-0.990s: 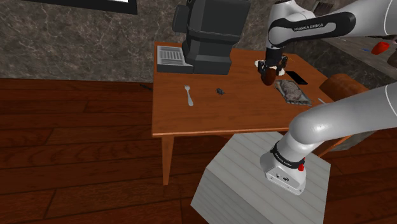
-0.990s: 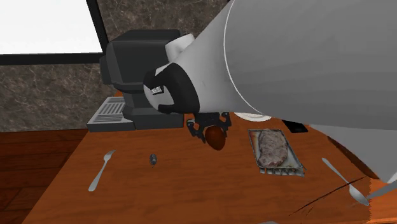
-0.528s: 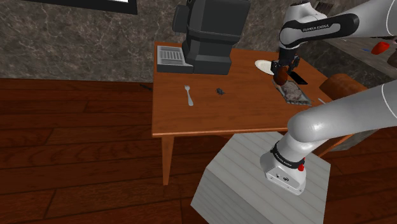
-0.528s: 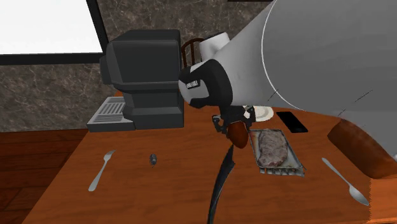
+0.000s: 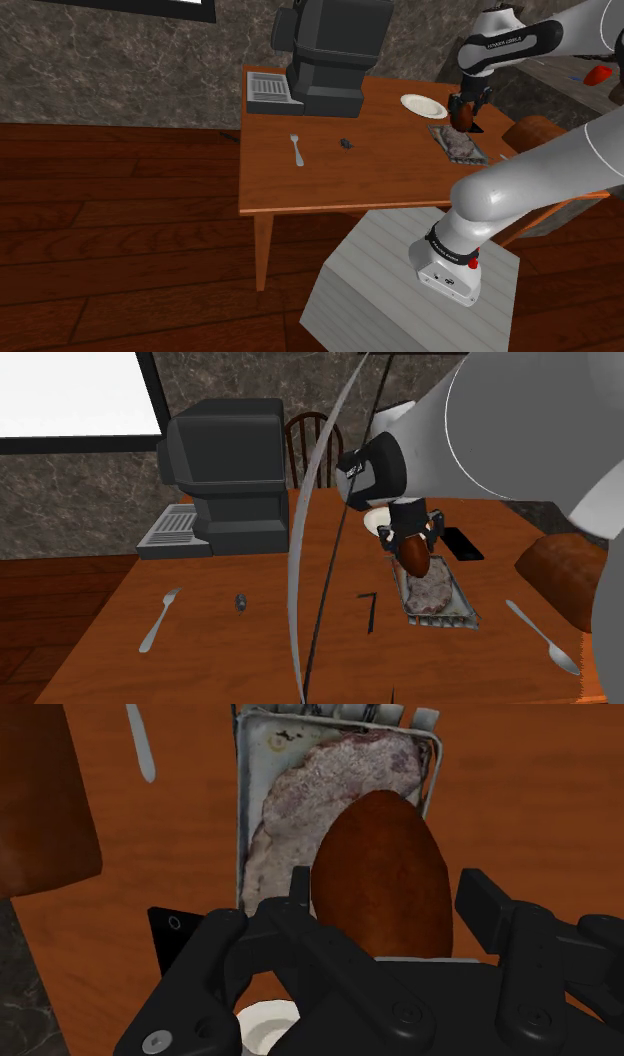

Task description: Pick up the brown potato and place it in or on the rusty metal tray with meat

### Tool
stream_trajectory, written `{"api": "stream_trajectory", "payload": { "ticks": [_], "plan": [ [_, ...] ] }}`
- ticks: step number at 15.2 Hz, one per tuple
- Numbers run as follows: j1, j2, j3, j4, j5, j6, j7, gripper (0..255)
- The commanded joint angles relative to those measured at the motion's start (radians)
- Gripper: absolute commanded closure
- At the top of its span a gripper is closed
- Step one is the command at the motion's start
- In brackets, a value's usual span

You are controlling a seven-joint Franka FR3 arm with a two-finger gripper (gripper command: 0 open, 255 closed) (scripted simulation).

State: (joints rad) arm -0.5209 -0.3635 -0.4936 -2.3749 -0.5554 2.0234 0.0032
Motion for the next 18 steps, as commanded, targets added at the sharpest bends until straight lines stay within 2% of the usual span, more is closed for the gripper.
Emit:
{"api": "stream_trajectory", "payload": {
  "ticks": [1, 6, 18],
  "plan": [
    [-0.012, 0.031, -0.039, 0.036, 0.0, 0.017, -0.054, 255],
    [-0.031, 0.149, -0.141, 0.143, 0.041, 0.077, -0.193, 255],
    [-0.036, 0.238, -0.173, 0.052, 0.042, 0.249, -0.164, 255]
  ]
}}
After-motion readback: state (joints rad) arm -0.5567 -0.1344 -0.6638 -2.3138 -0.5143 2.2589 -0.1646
